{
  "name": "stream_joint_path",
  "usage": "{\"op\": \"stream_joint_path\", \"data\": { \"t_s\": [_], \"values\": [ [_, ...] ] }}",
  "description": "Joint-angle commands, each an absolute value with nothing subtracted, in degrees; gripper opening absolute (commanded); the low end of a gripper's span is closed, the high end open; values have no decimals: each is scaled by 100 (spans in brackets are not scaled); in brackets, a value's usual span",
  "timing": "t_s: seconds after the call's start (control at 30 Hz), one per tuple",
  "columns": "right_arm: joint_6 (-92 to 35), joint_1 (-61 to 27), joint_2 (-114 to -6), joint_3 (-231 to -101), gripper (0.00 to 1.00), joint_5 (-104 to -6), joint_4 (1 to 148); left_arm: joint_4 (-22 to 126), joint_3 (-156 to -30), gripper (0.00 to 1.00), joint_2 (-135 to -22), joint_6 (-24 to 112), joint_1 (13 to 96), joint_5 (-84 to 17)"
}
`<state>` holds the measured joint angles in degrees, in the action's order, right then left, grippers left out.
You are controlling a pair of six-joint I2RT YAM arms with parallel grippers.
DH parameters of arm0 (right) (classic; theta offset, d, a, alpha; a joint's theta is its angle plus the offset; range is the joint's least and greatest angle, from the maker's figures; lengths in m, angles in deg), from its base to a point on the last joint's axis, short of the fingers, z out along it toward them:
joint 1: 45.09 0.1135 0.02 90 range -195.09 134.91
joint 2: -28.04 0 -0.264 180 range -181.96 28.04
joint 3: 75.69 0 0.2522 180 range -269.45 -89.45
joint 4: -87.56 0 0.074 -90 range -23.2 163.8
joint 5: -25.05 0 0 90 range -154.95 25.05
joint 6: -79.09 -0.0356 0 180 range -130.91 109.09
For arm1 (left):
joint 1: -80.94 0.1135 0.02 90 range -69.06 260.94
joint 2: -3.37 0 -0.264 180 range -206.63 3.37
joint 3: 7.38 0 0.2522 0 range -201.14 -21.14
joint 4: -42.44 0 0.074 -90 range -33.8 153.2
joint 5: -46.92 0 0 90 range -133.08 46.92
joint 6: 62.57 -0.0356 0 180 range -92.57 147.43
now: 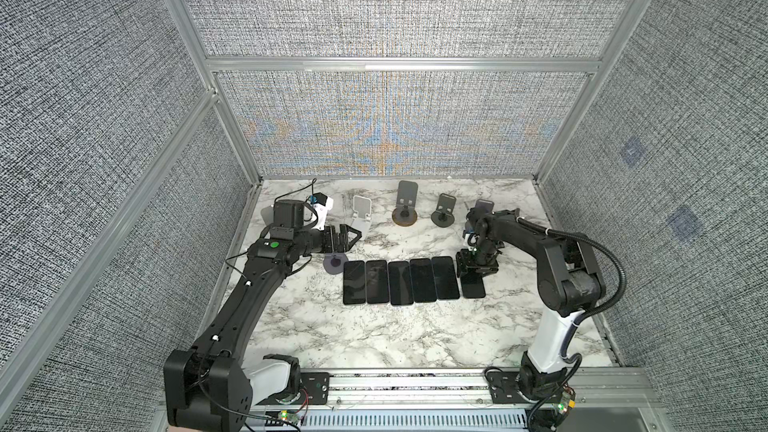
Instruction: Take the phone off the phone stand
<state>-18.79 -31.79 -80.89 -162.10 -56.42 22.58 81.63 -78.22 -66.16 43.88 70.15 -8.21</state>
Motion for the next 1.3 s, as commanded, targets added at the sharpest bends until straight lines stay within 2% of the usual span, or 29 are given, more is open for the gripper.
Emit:
{"op": "stream_joint_path", "data": {
  "t_s": [0.0,0.43,0.8,1.03,1.07,1.1,1.27],
  "values": [
    [-1908,-3173,-8086,-16188,76,-5397,2405,8212,-7836,99,-6597,4304,7022,-819],
    [-2044,-3185,-7982,-16135,77,-5131,2563,8209,-7835,99,-6579,4284,7022,-828],
    [-2157,-3260,-7489,-15971,78,-5550,2694,8210,-7835,99,-6595,4273,7022,-850],
    [-2189,-3279,-6588,-15395,88,-5757,3421,8288,-7835,99,-6567,4210,7022,-1102],
    [-2215,-3278,-6410,-15252,90,-5895,3591,8323,-7849,99,-6543,4180,7021,-1216],
    [-2234,-3277,-6183,-15076,98,-6079,3799,8356,-7845,99,-6510,4151,7017,-1373],
    [-2004,-3289,-4975,-13904,99,-6911,5298,8071,-7537,99,-6099,4509,7022,-2343]
  ]
}}
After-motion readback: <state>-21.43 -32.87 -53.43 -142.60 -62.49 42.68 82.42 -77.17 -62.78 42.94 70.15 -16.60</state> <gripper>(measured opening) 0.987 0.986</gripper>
